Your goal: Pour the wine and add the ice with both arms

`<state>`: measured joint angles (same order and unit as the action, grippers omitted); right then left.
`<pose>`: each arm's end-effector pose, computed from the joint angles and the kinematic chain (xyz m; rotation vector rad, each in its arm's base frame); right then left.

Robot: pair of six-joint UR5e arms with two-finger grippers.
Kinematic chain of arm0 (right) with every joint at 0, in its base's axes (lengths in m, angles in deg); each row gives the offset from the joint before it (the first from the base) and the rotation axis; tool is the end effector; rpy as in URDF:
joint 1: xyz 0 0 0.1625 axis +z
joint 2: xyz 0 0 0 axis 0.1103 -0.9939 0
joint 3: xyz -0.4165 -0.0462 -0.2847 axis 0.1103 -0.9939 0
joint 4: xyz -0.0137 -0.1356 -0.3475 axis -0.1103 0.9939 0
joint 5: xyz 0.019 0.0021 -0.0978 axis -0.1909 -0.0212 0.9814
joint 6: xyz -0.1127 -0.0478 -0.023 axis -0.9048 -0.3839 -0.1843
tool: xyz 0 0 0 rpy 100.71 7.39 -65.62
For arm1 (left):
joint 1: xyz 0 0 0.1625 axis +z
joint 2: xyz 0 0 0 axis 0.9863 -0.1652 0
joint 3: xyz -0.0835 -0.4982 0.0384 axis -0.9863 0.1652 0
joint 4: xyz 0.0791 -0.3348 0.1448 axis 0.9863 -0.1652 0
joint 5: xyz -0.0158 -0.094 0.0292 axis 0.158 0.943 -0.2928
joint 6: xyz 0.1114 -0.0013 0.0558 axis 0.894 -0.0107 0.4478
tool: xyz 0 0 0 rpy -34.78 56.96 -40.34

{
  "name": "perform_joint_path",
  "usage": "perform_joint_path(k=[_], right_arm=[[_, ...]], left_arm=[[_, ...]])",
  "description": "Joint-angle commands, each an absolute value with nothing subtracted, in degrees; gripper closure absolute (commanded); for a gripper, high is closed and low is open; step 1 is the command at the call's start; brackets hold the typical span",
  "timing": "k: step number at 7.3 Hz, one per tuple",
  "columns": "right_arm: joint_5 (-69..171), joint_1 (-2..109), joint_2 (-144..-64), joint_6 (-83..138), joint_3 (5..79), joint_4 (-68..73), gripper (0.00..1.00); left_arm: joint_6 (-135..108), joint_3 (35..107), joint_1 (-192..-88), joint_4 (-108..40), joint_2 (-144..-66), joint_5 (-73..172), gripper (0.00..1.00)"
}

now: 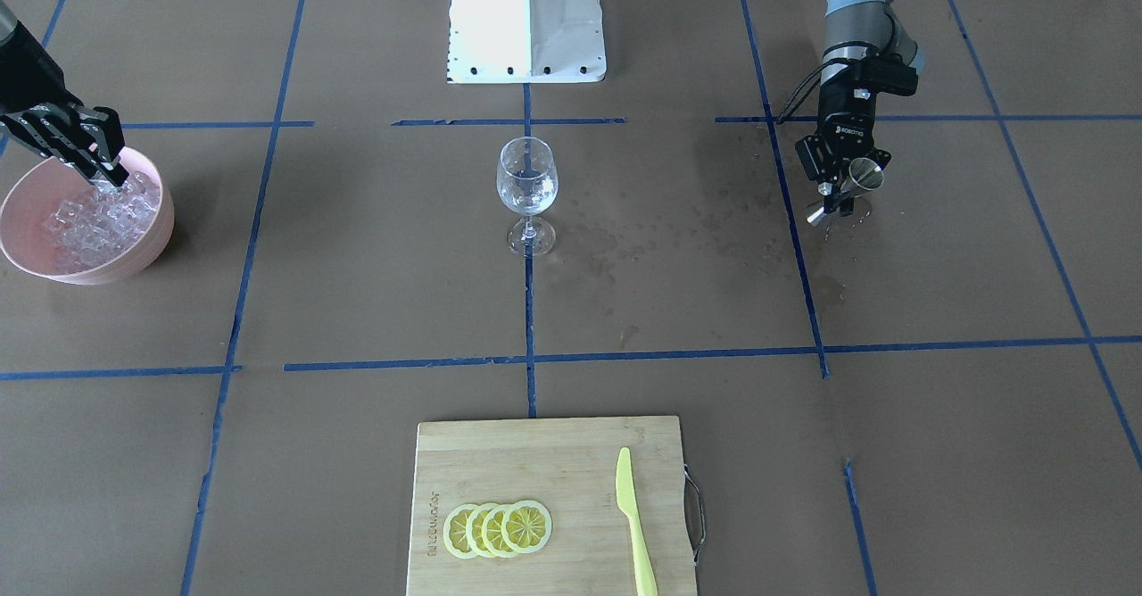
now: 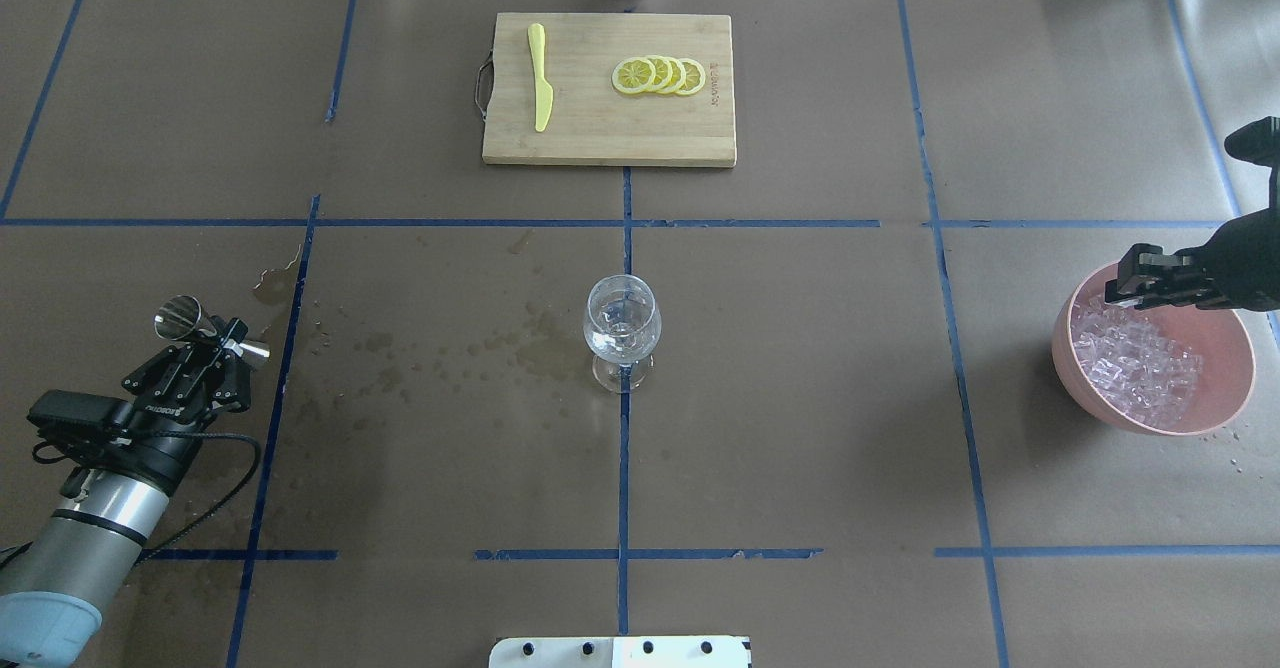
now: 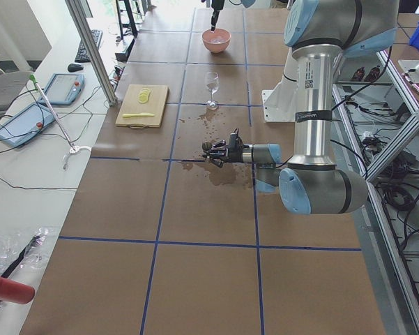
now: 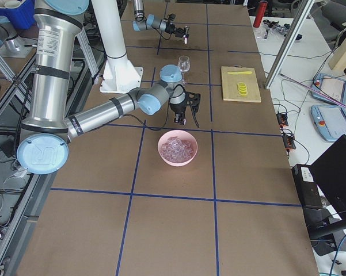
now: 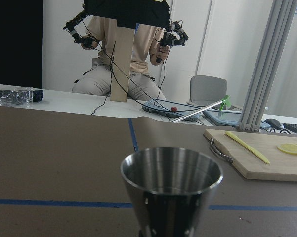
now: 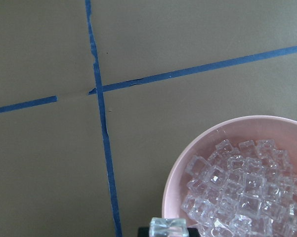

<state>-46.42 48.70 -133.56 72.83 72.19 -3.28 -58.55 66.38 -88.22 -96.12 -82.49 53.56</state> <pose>-0.1613 -0.3542 0.5318 0.1105 -0.8807 0.2464 0.3490 -0.2952 0.6171 1.2517 0.8808 -0.4874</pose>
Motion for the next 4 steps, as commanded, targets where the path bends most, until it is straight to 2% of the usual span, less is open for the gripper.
perform_joint_path(k=[1,4], right_arm=[[-46.7,48.8,-133.5,72.9,73.2,-3.4,1.00],[-46.7,48.9,-133.4,72.9,73.4,-3.6,1.00]], left_arm=[[-58.4,64.3,-87.9,-96.1,-83.9,53.0,1.00],[-55.4,64.1,-87.9,-96.2,-83.5,53.1,1.00]])
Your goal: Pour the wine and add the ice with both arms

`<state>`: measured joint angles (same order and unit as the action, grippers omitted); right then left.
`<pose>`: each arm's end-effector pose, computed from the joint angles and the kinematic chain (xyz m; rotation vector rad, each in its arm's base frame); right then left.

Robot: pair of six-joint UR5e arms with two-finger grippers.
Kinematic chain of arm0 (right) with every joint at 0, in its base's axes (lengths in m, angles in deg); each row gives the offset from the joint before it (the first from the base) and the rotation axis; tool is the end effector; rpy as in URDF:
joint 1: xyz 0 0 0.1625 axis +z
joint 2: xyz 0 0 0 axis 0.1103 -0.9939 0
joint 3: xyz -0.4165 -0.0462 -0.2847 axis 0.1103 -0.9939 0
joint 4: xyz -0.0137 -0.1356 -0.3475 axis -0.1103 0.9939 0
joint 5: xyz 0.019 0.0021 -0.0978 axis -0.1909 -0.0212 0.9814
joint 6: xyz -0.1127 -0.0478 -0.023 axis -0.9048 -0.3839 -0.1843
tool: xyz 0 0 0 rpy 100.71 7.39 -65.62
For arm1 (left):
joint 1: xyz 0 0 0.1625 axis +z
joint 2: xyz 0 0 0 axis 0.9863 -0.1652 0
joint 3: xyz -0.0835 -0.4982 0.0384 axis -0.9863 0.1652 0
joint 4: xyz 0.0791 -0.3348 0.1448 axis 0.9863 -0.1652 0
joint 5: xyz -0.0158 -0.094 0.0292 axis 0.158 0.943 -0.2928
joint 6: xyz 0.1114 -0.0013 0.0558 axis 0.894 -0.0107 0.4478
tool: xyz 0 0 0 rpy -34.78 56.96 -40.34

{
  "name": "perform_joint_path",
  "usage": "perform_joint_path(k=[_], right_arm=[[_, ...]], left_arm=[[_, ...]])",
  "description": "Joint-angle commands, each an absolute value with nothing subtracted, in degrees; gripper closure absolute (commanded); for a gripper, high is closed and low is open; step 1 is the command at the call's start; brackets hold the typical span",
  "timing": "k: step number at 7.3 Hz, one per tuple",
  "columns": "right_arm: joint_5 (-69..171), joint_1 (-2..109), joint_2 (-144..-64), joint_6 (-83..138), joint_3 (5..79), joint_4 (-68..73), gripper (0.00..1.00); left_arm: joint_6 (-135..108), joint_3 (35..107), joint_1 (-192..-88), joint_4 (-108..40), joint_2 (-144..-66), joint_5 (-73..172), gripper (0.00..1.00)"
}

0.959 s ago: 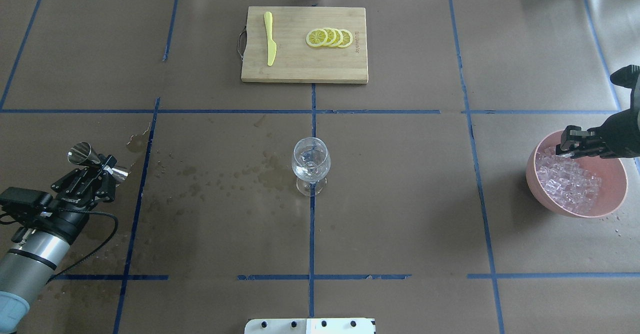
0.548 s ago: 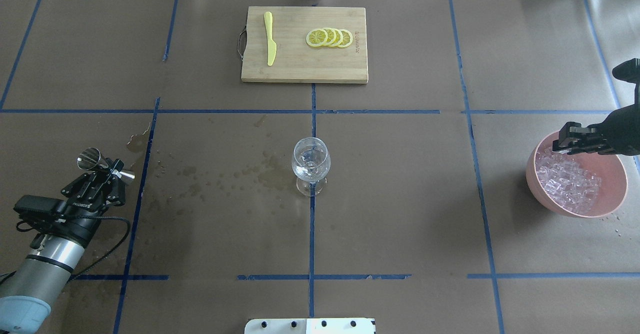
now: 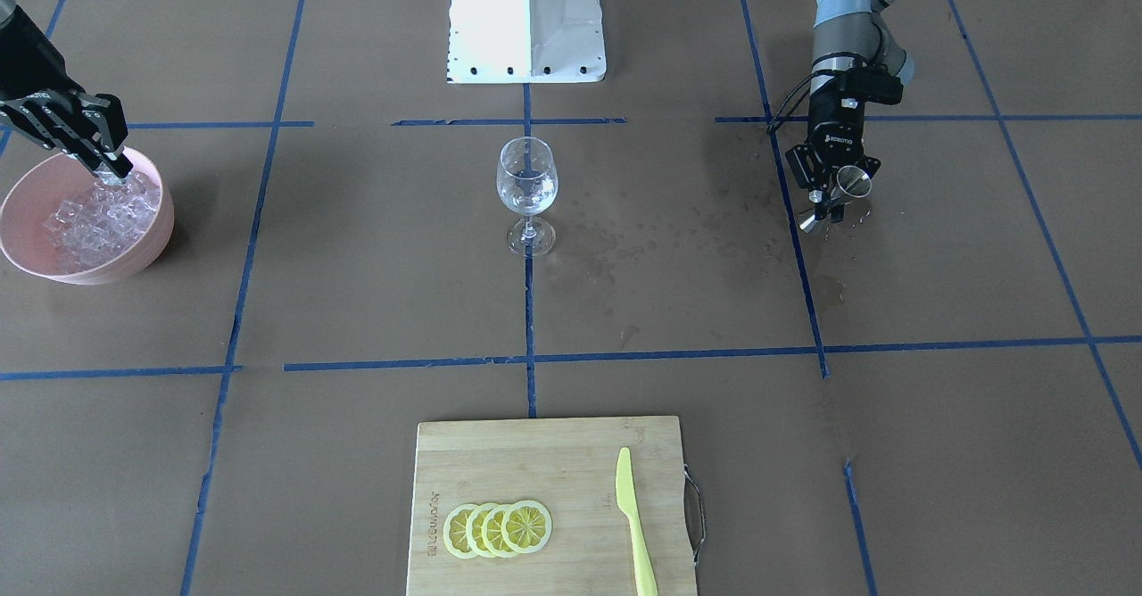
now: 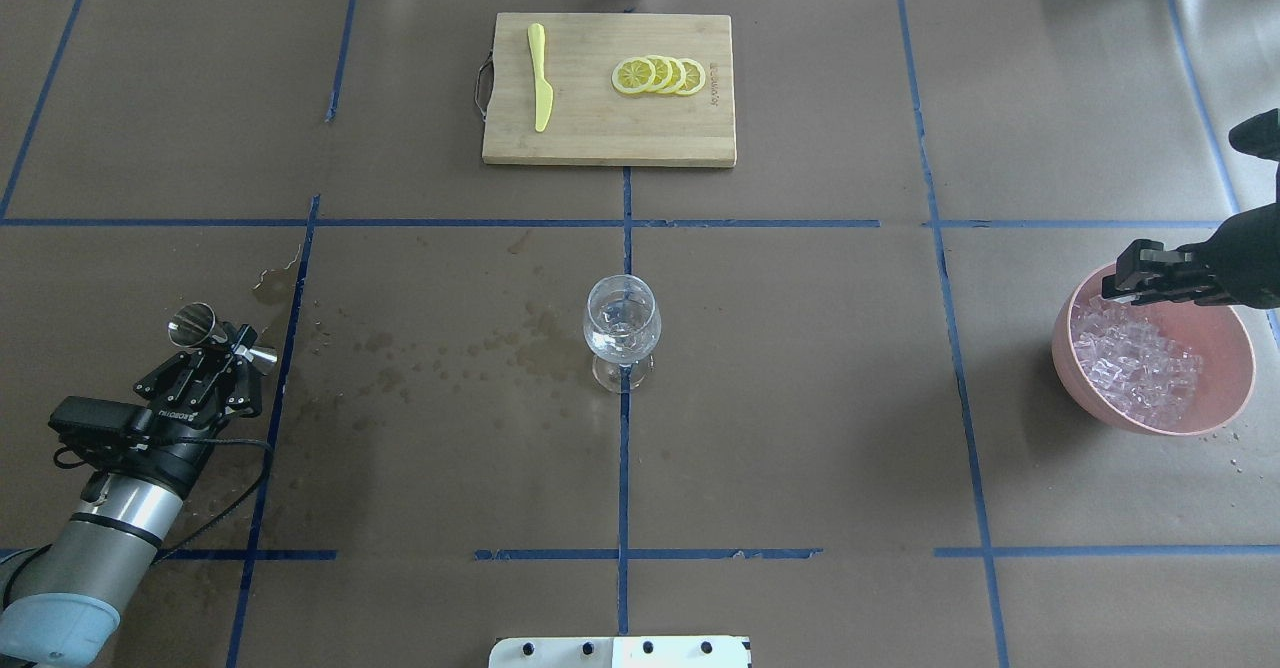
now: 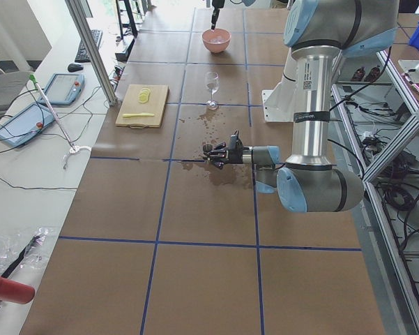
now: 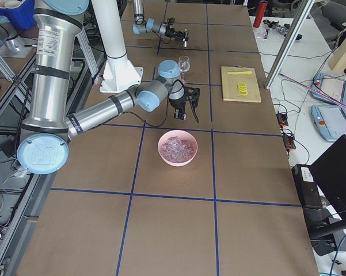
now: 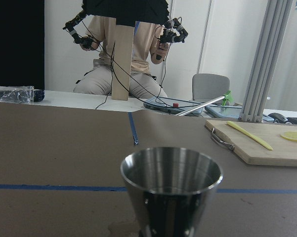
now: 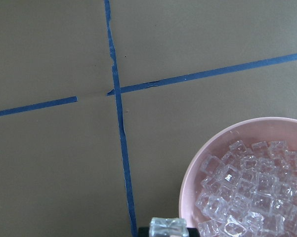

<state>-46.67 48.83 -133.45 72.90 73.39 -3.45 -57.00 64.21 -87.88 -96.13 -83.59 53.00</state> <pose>-0.1595 -0.3524 0.5208 0.1257 -0.9006 0.2396 0.3601 -0.2948 0.6251 1.2655 0.8446 -0.4569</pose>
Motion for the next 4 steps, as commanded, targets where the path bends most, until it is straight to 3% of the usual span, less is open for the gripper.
perform_joint_path(k=[1,4], right_arm=[[-46.7,48.9,-133.4,72.9,73.5,-3.6,1.00],[-46.7,48.9,-133.4,73.0,74.1,-3.7,1.00]], left_arm=[[-55.3,64.1,-87.9,-96.1,-83.3,53.1,0.94],[-55.3,64.0,-87.9,-96.1,-83.3,53.2,0.69]])
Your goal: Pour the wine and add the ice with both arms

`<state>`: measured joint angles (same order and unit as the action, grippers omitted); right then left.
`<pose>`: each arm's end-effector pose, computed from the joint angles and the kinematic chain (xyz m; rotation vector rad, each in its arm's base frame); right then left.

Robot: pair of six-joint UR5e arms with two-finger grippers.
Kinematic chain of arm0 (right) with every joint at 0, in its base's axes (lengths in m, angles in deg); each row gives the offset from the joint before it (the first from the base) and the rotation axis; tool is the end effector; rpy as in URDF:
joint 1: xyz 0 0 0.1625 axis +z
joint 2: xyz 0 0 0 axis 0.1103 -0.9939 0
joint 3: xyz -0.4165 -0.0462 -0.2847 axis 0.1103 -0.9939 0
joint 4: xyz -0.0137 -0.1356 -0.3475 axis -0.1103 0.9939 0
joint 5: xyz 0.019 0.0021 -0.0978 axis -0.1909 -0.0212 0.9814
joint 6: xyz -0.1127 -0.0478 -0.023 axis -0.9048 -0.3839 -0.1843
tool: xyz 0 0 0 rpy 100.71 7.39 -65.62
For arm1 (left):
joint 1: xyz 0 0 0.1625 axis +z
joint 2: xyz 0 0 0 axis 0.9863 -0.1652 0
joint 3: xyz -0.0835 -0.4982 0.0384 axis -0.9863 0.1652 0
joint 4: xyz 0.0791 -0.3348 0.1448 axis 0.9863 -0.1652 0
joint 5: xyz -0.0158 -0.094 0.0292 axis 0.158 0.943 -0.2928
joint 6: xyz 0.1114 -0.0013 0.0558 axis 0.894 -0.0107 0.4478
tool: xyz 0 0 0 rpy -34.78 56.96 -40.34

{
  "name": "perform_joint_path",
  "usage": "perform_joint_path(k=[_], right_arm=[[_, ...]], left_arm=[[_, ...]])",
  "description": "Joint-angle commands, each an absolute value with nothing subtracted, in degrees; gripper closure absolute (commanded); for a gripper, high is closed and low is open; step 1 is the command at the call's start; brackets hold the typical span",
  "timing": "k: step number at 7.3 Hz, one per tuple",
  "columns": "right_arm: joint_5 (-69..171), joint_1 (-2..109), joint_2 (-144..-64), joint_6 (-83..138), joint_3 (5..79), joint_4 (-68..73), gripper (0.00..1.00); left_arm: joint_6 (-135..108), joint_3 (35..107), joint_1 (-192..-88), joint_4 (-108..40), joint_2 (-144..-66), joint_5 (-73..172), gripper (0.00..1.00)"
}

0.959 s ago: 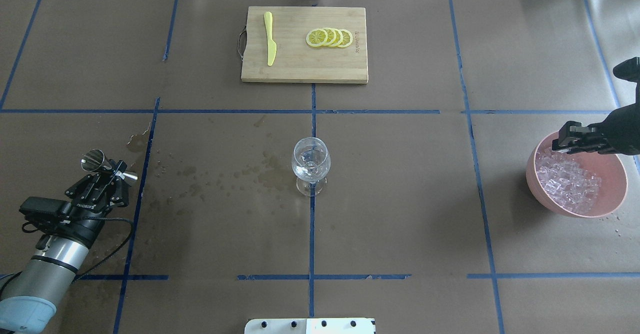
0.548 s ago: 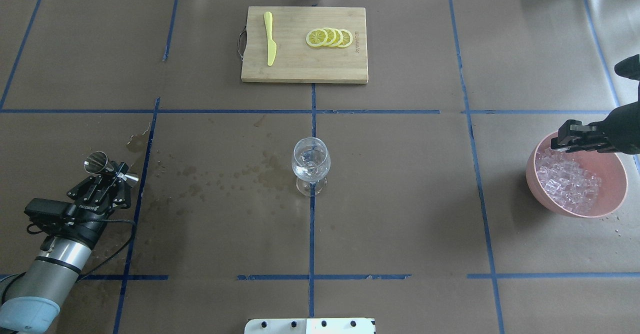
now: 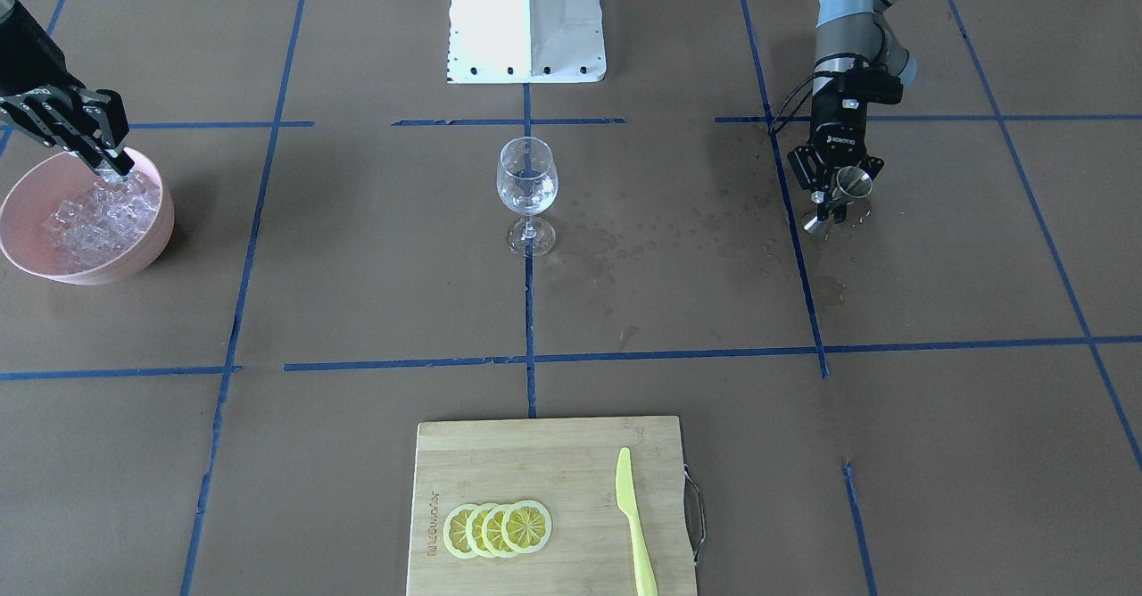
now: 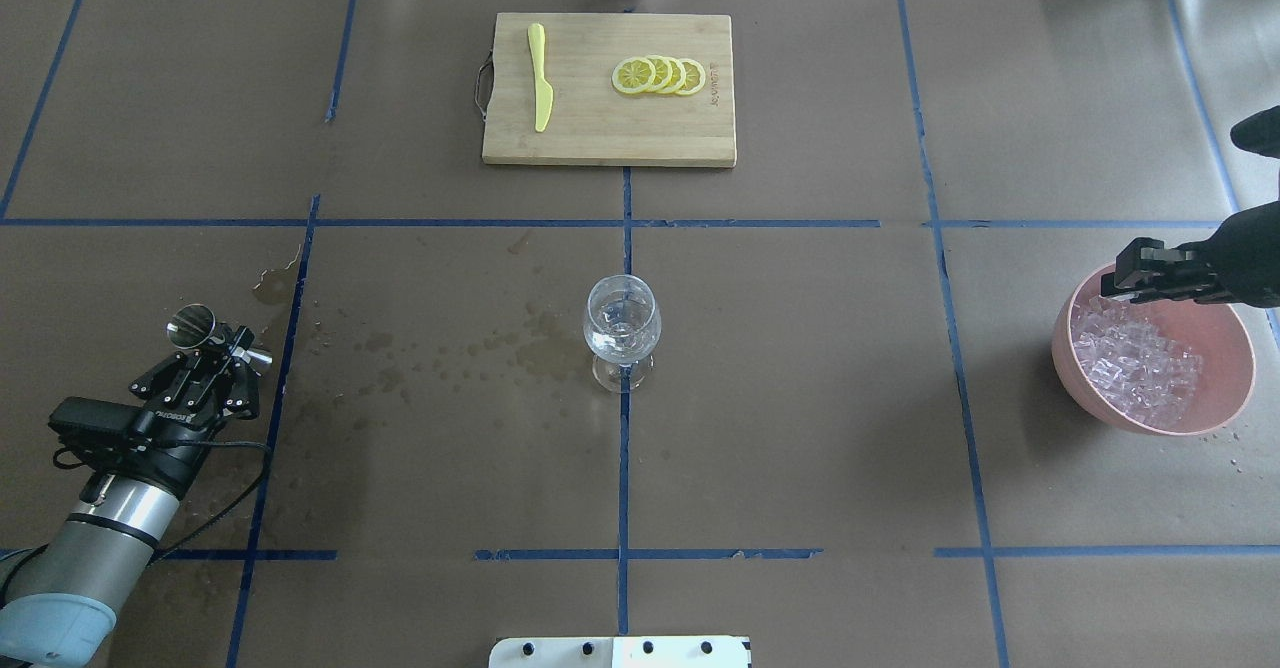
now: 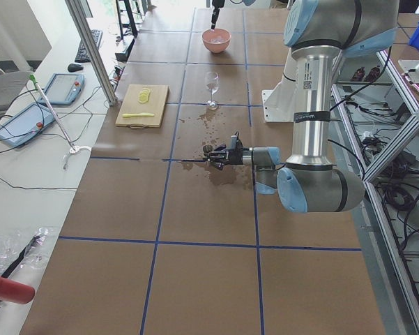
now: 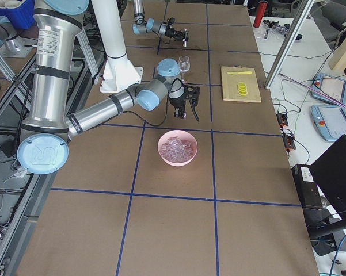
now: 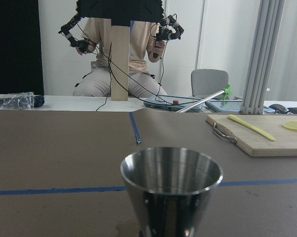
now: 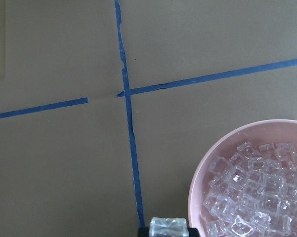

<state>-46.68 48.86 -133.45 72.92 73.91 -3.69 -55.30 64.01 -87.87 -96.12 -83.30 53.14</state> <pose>-0.1586 -0.3514 0.5160 0.1349 -0.9097 0.2361 0.3583 -0.2944 0.6286 1.2749 0.8187 -0.4259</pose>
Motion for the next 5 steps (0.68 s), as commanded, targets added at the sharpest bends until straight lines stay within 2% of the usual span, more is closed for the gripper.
perform_joint_path(k=[1,2,4,5], right_arm=[[-46.7,48.9,-133.5,73.3,74.1,-3.7,1.00],[-46.7,48.9,-133.5,74.5,74.1,-3.8,1.00],[-46.7,48.9,-133.4,74.5,74.1,-3.8,1.00],[-46.7,48.9,-133.4,74.5,74.1,-3.9,1.00]], left_arm=[[-55.2,63.9,-87.9,-96.1,-83.3,53.2,0.64],[-55.2,63.7,-87.9,-96.1,-83.3,53.2,0.61],[-55.2,63.7,-87.9,-96.1,-83.2,53.2,0.45],[-55.1,63.7,-87.9,-96.1,-83.2,53.3,0.30]])
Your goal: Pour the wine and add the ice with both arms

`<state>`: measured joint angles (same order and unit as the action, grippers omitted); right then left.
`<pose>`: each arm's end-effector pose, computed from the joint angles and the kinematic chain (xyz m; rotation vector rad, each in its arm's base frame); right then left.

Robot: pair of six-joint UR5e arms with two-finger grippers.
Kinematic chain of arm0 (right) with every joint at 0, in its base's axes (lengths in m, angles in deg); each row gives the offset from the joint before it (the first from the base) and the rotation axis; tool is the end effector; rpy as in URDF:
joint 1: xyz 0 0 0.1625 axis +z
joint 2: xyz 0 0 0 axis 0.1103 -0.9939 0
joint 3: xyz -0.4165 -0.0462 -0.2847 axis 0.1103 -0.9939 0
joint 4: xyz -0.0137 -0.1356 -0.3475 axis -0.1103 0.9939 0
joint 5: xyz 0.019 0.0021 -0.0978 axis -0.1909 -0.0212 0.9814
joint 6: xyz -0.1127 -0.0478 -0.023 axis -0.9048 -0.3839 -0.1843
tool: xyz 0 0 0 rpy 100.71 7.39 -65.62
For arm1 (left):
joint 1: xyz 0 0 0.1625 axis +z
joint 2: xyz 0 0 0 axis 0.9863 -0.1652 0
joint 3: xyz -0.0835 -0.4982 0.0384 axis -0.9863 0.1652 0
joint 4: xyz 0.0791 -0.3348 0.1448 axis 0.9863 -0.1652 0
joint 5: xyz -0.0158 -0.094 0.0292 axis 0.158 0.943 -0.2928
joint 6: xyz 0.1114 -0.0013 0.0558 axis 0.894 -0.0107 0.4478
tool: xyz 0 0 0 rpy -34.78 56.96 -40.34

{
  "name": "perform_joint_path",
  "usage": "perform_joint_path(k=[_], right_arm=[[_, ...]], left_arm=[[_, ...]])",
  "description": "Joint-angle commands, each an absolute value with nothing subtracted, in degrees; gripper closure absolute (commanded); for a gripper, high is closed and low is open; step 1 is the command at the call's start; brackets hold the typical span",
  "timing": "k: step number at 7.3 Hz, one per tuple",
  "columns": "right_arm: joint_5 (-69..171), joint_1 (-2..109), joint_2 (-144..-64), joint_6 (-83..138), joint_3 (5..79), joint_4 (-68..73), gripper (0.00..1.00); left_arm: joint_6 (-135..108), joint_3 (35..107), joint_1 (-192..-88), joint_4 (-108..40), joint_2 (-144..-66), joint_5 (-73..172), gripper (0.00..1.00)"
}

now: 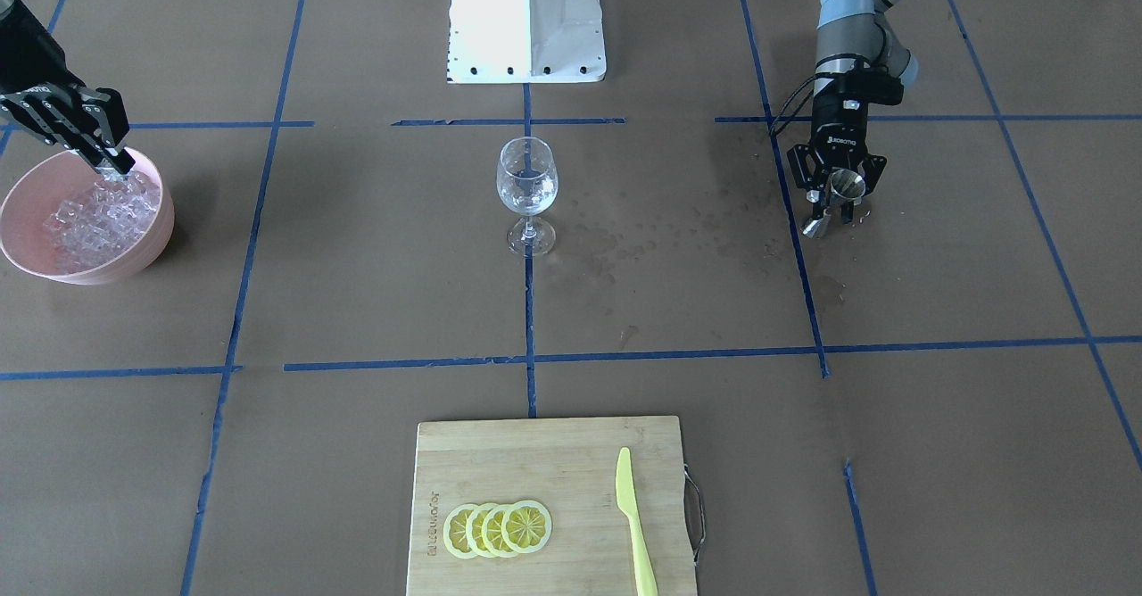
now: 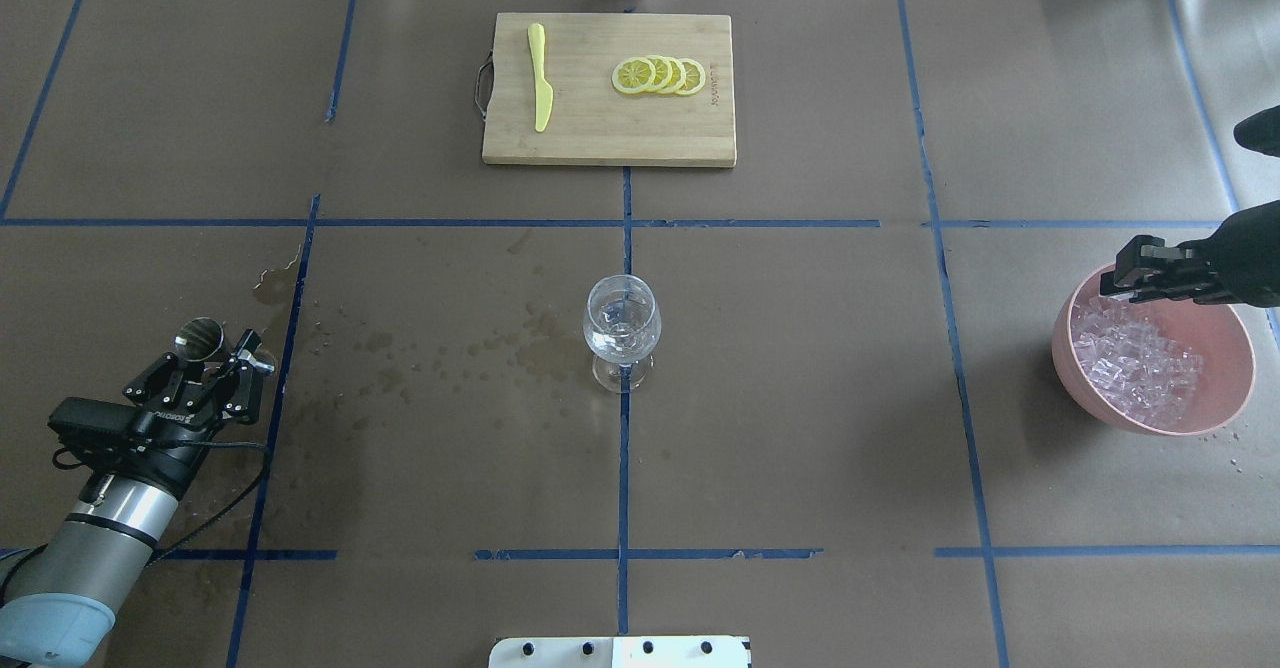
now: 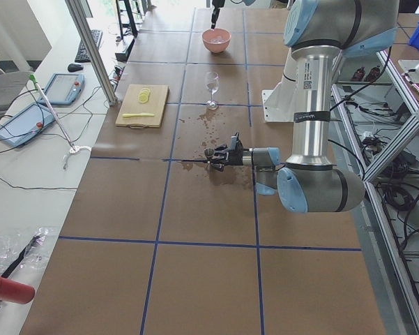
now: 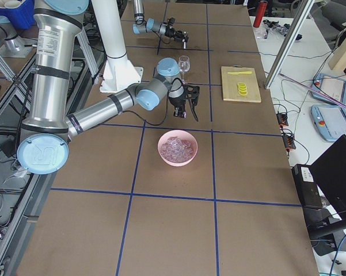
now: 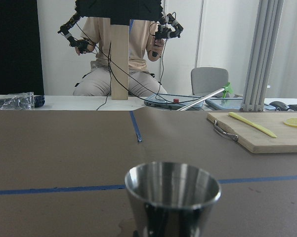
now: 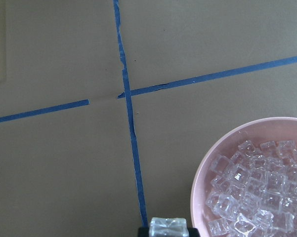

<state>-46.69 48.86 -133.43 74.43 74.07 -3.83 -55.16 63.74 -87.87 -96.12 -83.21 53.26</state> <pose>-0.1585 -0.3512 0.5142 0.1267 -0.9158 0.2586 0.3580 -0.2942 0.6312 1.2745 0.8127 -0.4186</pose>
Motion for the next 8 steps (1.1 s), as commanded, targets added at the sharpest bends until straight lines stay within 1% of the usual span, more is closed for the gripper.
perform_joint_path(k=[1,3,5,6,8], right_arm=[[-46.7,48.9,-133.3,74.5,74.1,-3.8,1.00],[-46.6,48.8,-133.3,74.5,74.1,-3.9,1.00],[-46.6,48.8,-133.3,74.7,74.6,-3.9,1.00],[-46.7,48.8,-132.4,76.9,74.9,-3.9,1.00],[-47.0,48.7,-129.1,82.3,75.2,-3.7,1.00]], left_arm=[[-54.9,63.7,-87.9,-96.1,-83.1,53.6,0.00],[-54.2,64.7,-88.2,-96.3,-81.9,58.0,0.00],[-52.2,69.8,-88.6,-96.2,-76.5,63.5,0.00],[-52.2,71.9,-88.7,-96.1,-73.5,66.0,0.00],[-52.2,74.2,-88.8,-93.9,-72.3,70.9,0.00]])
